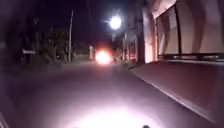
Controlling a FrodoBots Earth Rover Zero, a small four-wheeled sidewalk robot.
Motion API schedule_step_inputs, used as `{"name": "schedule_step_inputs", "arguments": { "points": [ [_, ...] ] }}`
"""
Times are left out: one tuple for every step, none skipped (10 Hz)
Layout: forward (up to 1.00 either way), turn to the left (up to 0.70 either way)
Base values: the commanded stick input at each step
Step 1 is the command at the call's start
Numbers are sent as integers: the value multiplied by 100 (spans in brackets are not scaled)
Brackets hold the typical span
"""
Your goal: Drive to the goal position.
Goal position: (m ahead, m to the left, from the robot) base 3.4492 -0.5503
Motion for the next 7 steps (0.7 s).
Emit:
{"name": "schedule_step_inputs", "arguments": {
  "points": [
    [70,0],
    [70,0],
    [70,0],
    [70,0],
    [70,0],
    [70,0],
    [70,0]
  ]
}}
